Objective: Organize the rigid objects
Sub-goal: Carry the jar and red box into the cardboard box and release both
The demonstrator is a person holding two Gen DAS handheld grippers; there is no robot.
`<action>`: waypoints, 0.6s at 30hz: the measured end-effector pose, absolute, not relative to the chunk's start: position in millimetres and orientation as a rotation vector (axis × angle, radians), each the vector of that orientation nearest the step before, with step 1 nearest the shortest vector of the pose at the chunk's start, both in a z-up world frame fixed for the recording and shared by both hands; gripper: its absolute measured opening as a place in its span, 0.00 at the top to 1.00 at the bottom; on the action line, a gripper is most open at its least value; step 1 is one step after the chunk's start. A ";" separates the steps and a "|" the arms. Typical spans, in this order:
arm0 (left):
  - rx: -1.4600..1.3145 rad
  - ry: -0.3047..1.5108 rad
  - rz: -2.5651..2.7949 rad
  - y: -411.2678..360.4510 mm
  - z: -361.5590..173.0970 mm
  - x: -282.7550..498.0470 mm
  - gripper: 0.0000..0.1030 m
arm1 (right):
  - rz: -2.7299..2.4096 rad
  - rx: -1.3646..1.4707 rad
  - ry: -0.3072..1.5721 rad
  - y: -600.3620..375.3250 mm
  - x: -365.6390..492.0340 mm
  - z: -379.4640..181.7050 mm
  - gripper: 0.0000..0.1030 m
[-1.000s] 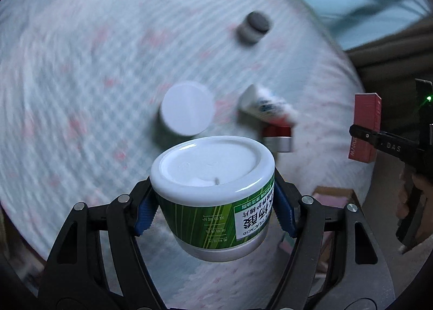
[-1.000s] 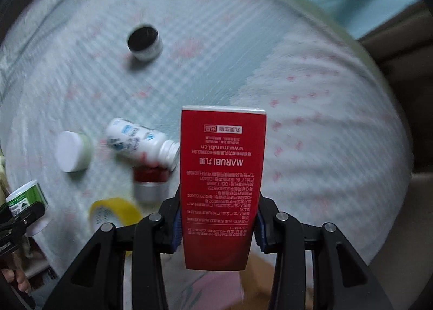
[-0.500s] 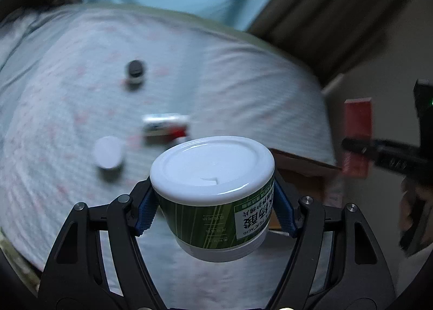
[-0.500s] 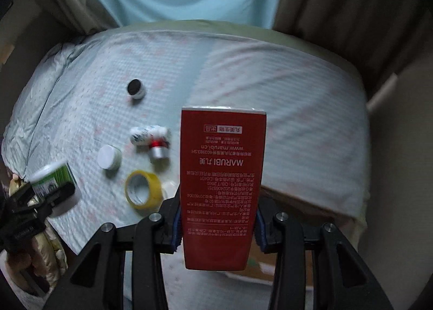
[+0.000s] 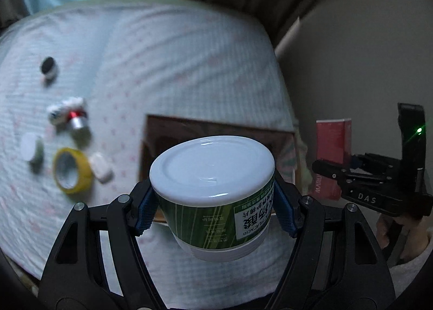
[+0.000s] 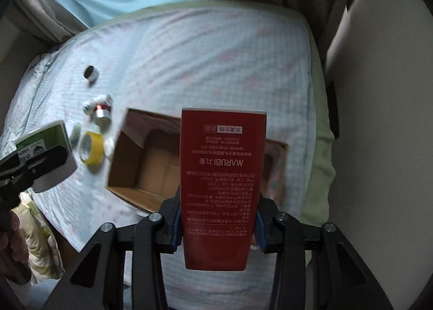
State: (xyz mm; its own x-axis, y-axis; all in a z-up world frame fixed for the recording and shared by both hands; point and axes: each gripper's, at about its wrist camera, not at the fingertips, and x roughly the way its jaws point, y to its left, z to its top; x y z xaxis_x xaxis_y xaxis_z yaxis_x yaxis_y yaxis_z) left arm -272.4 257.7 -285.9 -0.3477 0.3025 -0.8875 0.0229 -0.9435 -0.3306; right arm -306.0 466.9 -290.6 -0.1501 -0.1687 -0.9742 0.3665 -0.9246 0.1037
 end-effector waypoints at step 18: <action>-2.170 -0.252 2.190 306.2 -455.0 -335.8 0.33 | -1.852 1.886 0.298 439.5 -317.5 -435.8 0.63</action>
State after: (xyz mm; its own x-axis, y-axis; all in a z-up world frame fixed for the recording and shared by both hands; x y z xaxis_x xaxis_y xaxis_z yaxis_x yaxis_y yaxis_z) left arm -335.8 306.2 -455.0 -0.0152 0.1486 -0.9888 0.0799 -0.9855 -0.1494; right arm -317.5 439.5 -435.8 0.0621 -0.1731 -0.9829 0.4724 -0.8625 0.1818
